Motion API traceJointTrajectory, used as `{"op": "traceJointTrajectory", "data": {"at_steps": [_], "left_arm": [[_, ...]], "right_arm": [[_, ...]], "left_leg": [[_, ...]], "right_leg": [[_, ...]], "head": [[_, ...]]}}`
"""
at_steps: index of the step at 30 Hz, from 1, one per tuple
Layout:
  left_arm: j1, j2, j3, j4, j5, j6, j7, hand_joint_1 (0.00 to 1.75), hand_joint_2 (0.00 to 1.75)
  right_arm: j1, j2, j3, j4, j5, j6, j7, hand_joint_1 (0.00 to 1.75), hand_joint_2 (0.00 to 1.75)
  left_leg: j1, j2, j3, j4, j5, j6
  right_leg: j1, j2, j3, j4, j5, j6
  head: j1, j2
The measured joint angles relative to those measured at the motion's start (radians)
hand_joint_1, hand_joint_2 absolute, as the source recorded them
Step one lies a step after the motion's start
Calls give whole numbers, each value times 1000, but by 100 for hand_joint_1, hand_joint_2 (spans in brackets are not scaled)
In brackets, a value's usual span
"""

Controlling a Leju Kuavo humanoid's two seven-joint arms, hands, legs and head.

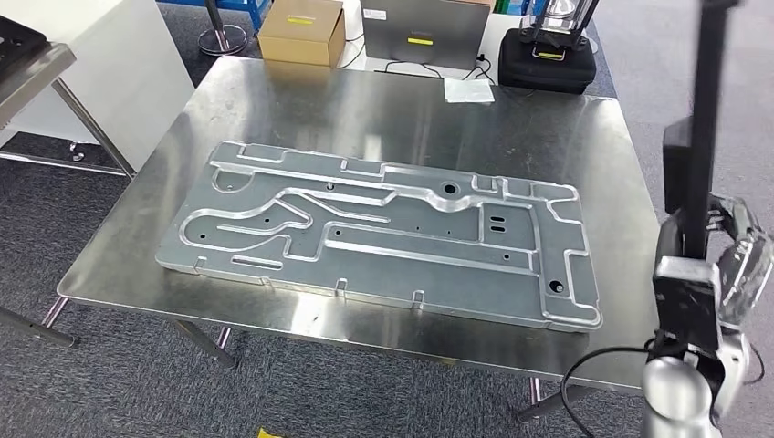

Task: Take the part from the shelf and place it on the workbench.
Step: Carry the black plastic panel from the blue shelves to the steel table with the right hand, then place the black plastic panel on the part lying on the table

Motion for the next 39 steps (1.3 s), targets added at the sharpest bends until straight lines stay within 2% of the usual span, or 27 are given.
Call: {"op": "traceJointTrajectory", "data": {"at_steps": [4,7,9,12,17,23,31,39], "left_arm": [[-8,2,-3,0,-49,-20,1,0,0],[-15,4,-26,0,-122,-45,13,0,0],[-18,5,-40,0,-147,-50,25,0,0],[-26,5,-54,0,-167,-52,36,0,0],[-44,5,-60,0,-189,-57,43,0,0],[-46,5,-60,0,-201,-61,45,0,0],[-50,5,-60,0,-203,-61,57,0,0],[-52,5,-60,0,-211,-63,63,0,0]], "right_arm": [[-186,-47,52,167,199,8,102,175,175],[-269,-106,93,266,345,51,192,175,175],[-305,-144,111,318,396,101,197,175,175],[-375,-161,161,411,489,166,193,175,175],[-468,-123,293,586,574,198,214,175,175],[-506,-48,410,739,588,204,219,175,175],[-538,26,471,833,577,205,205,175,175],[-565,71,495,880,569,208,195,175,175]], "left_leg": [[0,0,2,0,4,1],[1,-7,1,0,7,2],[1,-11,0,0,8,2],[1,-9,0,-1,8,2],[1,-8,1,-2,9,1],[2,-8,1,-5,9,0],[2,-8,1,-5,9,0],[1,-8,1,-5,9,0]], "right_leg": [[0,-1,-1,2,2,3],[0,-11,1,3,2,4],[1,-14,1,3,2,4],[2,-10,1,4,2,4],[2,-11,0,6,2,4],[2,-11,-1,6,2,3],[2,-11,-3,6,1,2],[2,-11,-3,6,1,2]], "head": [[-1,0],[0,0],[0,0],[0,0],[0,0],[0,0],[0,0],[0,0]]}}
